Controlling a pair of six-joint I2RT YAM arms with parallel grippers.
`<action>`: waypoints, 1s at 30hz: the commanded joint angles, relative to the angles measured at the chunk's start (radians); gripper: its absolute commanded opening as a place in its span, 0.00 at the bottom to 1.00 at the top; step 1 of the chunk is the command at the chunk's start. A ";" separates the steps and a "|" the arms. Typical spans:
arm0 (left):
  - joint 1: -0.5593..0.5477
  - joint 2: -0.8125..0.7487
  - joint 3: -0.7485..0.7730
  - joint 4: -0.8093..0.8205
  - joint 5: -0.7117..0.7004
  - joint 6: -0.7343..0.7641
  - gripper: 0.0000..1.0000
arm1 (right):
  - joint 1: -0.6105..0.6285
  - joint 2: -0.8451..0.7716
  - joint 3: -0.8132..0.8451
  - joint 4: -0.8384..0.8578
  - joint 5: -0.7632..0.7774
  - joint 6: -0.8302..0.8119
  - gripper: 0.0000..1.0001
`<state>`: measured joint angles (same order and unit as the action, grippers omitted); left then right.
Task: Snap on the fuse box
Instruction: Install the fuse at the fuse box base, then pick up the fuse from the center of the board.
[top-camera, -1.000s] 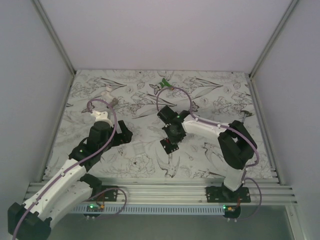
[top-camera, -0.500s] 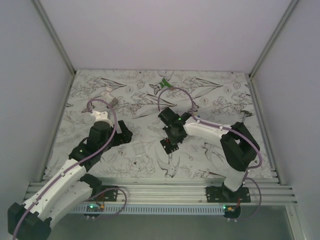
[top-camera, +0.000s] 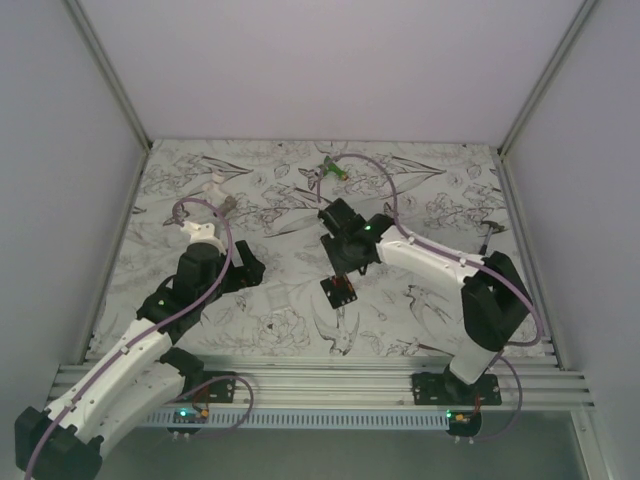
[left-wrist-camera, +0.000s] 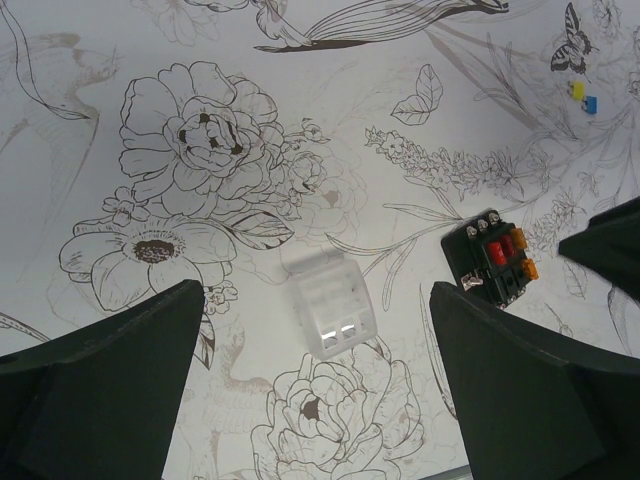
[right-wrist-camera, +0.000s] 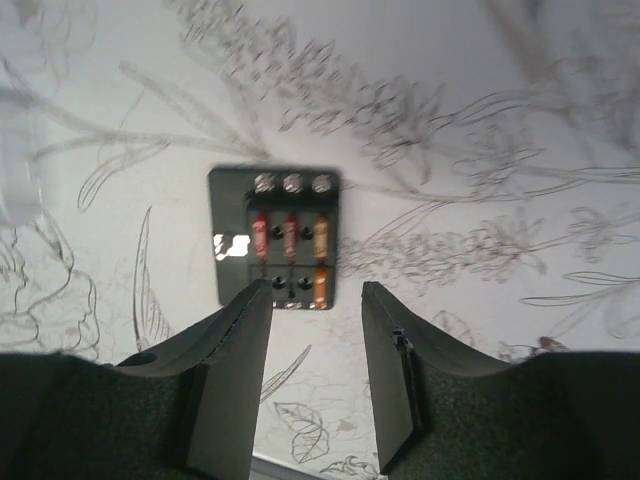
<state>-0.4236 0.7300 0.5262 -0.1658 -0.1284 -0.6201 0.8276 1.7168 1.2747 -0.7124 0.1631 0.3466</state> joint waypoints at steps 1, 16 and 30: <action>0.006 -0.012 0.015 -0.023 0.004 -0.006 1.00 | -0.093 -0.031 0.031 0.017 0.092 -0.030 0.48; 0.006 0.009 0.019 -0.024 -0.007 0.003 1.00 | -0.449 0.259 0.183 0.244 0.115 -0.132 0.46; 0.007 0.013 0.018 -0.024 -0.004 0.003 1.00 | -0.475 0.384 0.244 0.223 0.062 -0.107 0.32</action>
<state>-0.4236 0.7414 0.5262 -0.1661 -0.1287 -0.6197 0.3595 2.1143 1.5314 -0.4820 0.2588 0.2317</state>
